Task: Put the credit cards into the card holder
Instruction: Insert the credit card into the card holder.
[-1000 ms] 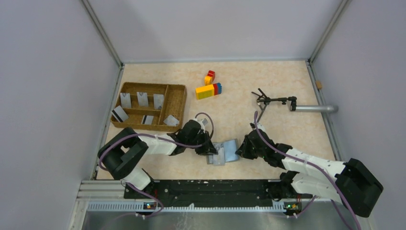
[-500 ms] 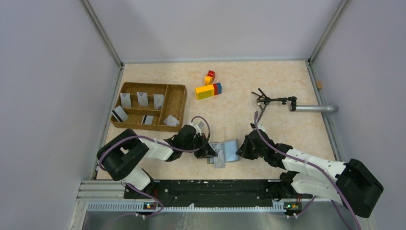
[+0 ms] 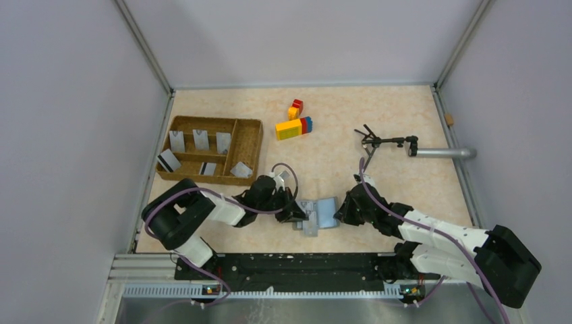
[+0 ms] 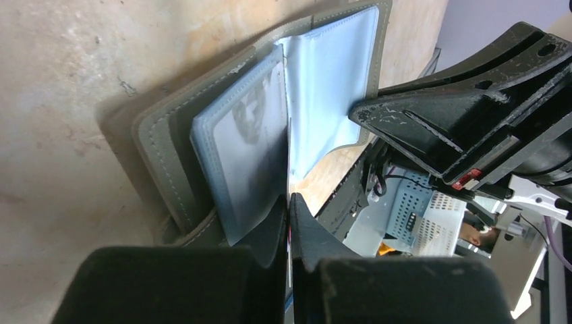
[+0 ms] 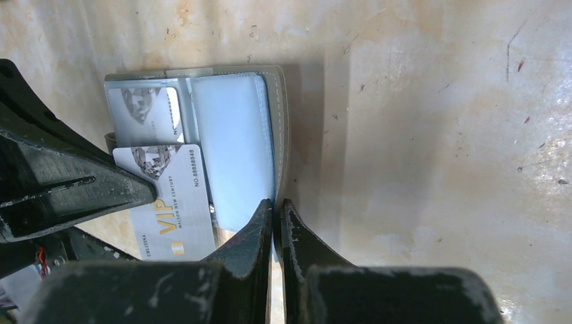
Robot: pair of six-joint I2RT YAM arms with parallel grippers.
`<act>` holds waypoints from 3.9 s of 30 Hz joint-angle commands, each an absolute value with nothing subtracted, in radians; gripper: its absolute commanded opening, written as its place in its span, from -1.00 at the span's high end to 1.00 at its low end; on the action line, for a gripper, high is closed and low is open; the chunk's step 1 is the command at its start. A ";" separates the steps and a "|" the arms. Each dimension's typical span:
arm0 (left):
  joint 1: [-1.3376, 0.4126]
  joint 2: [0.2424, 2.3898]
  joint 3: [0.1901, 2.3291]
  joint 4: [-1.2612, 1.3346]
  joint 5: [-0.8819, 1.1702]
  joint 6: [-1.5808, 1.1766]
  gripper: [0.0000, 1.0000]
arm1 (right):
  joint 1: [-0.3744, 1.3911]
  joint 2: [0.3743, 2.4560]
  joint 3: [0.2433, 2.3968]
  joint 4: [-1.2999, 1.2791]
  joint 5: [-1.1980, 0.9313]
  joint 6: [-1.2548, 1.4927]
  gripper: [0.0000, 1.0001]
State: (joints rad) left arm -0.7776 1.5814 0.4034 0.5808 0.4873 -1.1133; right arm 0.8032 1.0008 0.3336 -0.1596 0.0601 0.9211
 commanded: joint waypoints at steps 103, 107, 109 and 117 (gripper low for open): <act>-0.867 1.844 0.587 0.641 0.322 -1.045 0.84 | 0.809 0.941 0.330 -0.185 0.093 0.930 1.00; -0.886 1.803 0.656 0.460 0.281 -0.979 0.66 | 0.808 0.928 0.328 -0.199 0.106 0.932 1.00; -0.895 1.779 0.688 0.378 0.255 -0.945 0.54 | 0.809 0.920 0.326 -0.211 0.117 0.934 1.00; -0.910 1.702 0.791 0.140 0.180 -0.833 0.18 | 0.809 0.891 0.327 -0.255 0.148 0.938 1.00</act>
State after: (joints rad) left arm -0.9054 1.7485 0.7486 0.3336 0.2615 -0.9363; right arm 0.8028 0.9119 0.3210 -0.2375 0.1154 0.9283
